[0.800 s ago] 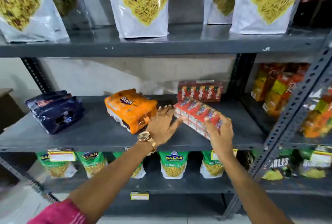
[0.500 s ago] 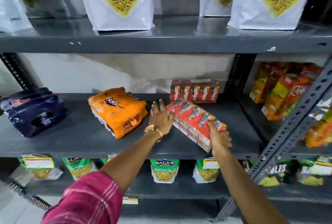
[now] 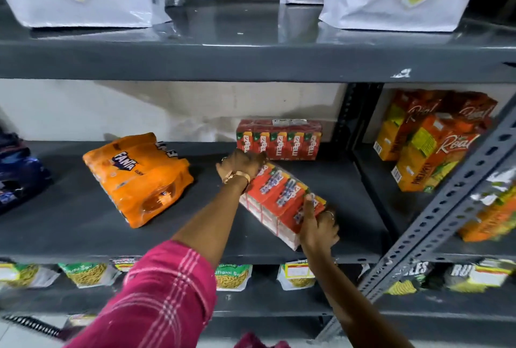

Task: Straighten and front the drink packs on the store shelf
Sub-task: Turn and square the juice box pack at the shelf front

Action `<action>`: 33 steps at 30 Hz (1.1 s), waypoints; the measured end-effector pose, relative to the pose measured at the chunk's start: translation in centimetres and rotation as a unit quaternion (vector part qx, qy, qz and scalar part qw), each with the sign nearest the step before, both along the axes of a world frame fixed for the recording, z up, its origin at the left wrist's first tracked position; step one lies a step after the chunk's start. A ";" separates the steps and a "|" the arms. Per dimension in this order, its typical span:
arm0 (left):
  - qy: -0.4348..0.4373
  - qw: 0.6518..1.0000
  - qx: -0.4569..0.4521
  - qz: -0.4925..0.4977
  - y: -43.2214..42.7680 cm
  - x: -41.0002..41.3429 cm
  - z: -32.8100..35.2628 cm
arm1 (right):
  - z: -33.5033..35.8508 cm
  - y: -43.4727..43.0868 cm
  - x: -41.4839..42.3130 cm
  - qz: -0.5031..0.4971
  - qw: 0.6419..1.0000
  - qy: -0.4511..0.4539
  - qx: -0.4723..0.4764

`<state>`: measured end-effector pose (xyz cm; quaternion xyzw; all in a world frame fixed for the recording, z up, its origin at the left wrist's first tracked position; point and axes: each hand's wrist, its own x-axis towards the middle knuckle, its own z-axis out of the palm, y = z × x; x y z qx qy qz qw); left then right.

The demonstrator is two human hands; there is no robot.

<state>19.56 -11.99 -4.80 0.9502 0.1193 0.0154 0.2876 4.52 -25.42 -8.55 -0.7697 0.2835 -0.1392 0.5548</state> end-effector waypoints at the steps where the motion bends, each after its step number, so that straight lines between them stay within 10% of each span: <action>1: -0.029 0.999 -0.025 0.001 -0.1 -0.3 0.3 | -0.3 0.1 -0.3 0.001 0.999 -0.031 0.019; 4: -0.093 0.976 -0.195 -0.018 0.1 -0.6 0.1 | -0.2 0.9 -1.5 0.042 0.992 -0.120 -0.005; 7: -0.095 0.839 -0.536 0.015 0.3 0.1 -1.1 | 0.2 0.2 -1.6 0.129 0.961 -0.183 -0.161; 10: -0.039 0.775 -0.630 0.006 1.1 1.1 -2.8 | 0.0 -0.8 -1.5 0.216 0.931 -0.201 -0.213; 16: 0.025 0.977 -0.205 -0.048 3.1 0.0 2.2 | -0.6 -0.4 -1.2 0.110 0.974 -0.184 0.068; 20: 0.151 0.950 -0.240 -0.128 0.8 -0.3 5.8 | -0.9 2.1 -1.8 0.083 0.984 -0.152 0.049; 26: 0.115 0.932 0.045 -0.342 -2.9 -2.1 5.2 | -2.1 6.4 -6.9 0.247 0.954 -0.168 -0.002; 33: 0.037 0.871 0.096 -0.480 -2.7 -5.7 5.8 | -1.1 -3.2 -0.1 0.013 0.996 -0.088 -0.014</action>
